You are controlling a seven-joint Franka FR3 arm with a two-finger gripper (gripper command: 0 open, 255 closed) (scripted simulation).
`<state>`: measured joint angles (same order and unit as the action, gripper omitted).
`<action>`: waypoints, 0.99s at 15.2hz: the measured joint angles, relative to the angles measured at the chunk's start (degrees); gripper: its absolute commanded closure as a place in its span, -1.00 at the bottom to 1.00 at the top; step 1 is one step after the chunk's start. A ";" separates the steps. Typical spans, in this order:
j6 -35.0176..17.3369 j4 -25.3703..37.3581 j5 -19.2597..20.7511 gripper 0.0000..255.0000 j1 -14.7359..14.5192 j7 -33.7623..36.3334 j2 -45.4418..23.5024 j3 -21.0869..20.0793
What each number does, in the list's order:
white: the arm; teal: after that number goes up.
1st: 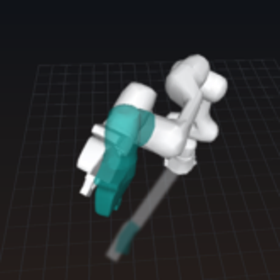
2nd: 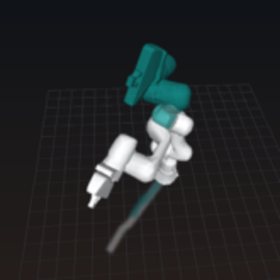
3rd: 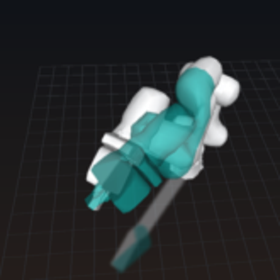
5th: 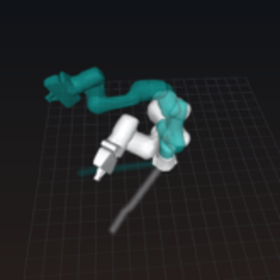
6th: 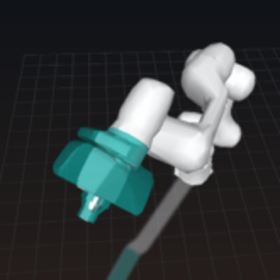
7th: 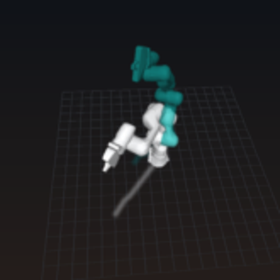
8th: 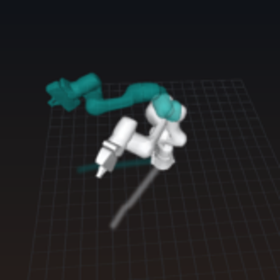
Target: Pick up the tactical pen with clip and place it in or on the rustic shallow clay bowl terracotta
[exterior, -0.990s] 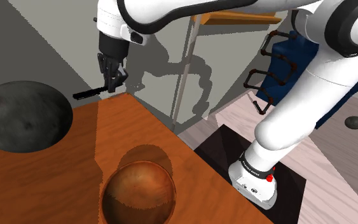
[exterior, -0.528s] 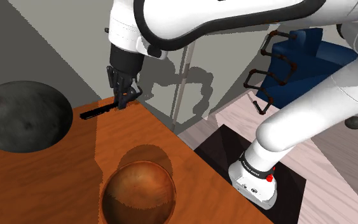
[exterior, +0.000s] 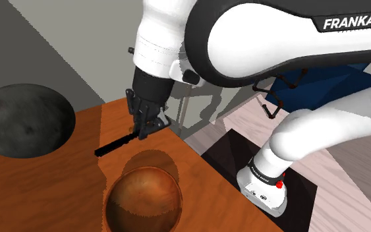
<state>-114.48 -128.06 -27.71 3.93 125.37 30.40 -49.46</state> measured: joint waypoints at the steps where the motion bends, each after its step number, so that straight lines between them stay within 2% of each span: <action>1: 0.30 -0.41 -0.65 1.00 -0.85 0.72 0.98 -0.22; 3: 1.90 -2.08 -2.67 1.00 -3.85 2.09 4.73 0.48; 8: 3.77 -4.29 -5.92 1.00 -8.77 6.12 10.13 -0.41; 15: -0.34 -7.93 -7.89 1.00 -9.39 6.28 10.08 -3.07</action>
<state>-114.81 -135.99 -35.60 -5.47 131.66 40.48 -52.53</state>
